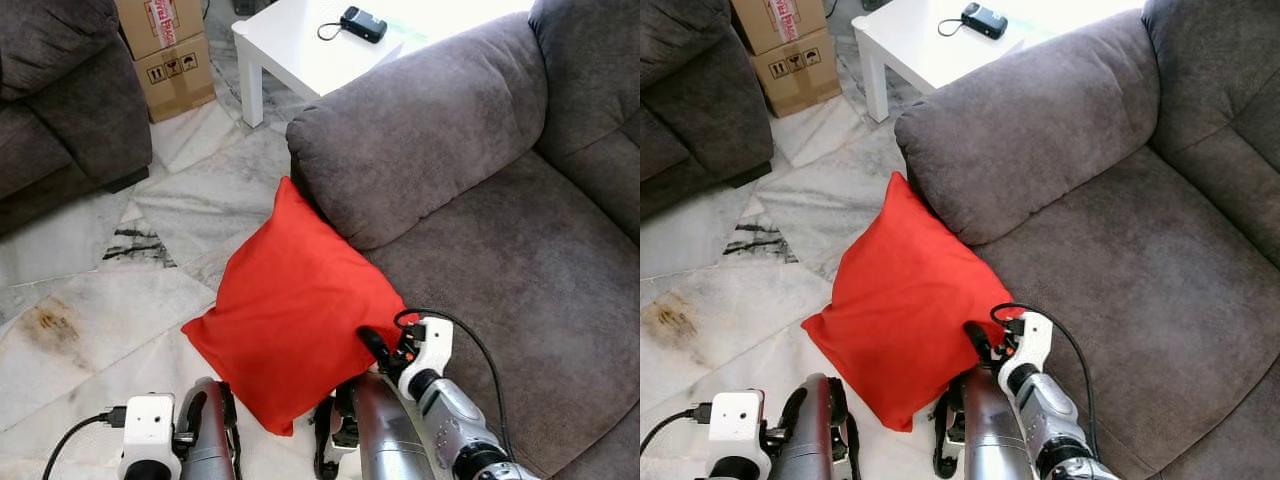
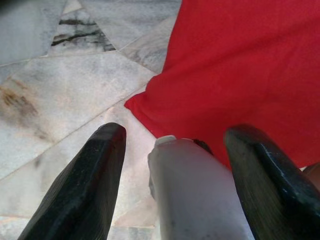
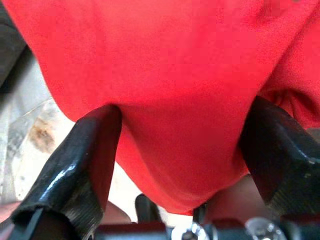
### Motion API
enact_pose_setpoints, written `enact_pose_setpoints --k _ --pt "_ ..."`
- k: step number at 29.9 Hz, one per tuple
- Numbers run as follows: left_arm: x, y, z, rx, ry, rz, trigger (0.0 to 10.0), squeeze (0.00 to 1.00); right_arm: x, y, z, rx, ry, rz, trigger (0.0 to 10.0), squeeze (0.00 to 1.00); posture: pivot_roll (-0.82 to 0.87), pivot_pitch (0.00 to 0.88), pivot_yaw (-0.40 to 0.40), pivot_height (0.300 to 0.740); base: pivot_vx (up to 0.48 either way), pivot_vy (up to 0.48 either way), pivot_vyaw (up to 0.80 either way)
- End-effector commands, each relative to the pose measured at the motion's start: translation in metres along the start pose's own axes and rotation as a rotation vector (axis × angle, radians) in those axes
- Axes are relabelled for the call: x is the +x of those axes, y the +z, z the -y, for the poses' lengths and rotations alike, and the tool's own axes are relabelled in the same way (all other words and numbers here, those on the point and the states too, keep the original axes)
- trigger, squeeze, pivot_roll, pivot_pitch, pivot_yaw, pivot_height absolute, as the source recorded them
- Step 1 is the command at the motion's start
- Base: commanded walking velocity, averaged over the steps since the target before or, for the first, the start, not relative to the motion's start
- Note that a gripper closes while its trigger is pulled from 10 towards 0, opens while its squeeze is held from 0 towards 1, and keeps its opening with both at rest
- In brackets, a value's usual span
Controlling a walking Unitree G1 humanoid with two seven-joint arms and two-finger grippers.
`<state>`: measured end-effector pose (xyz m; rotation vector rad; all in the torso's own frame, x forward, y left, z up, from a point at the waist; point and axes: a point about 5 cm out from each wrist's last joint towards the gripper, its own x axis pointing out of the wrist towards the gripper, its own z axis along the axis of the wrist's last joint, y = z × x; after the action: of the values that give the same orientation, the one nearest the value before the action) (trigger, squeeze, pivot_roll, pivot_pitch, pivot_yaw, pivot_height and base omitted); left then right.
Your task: Move the pillow to the sofa from floor
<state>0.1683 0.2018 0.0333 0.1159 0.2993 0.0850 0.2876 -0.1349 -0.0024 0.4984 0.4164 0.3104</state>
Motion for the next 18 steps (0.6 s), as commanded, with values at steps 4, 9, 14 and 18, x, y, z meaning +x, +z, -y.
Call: enact_pose_setpoints --k 4,9,14,18 --pt "-0.0066 -0.0114 0.0011 0.001 -0.008 -0.062 10.0 0.0 -0.0088 -0.0126 0.0071 0.046 -0.018 -0.026 0.0 0.0 0.15 0.458 -0.178 0.638 0.0 0.0 0.0" --pt "-0.0051 -0.011 0.0018 0.003 -0.012 -0.061 10.0 0.0 -0.0103 -0.0142 0.0078 0.054 -0.012 -0.023 0.0 0.0 0.14 0.461 -0.176 0.638 0.0 0.0 0.0" --pt "-0.0042 -0.0104 0.0034 0.004 -0.018 -0.059 10.0 0.0 -0.012 -0.0162 0.0086 0.062 -0.011 -0.023 0.0 0.0 0.14 0.46 -0.176 0.638 0.0 0.0 0.0" --pt "-0.0036 -0.0102 0.0038 0.002 -0.019 -0.058 10.0 0.0 -0.0119 -0.0149 0.0085 0.065 -0.008 -0.012 0.0 0.0 0.14 0.459 -0.175 0.638 0.0 0.0 0.0"
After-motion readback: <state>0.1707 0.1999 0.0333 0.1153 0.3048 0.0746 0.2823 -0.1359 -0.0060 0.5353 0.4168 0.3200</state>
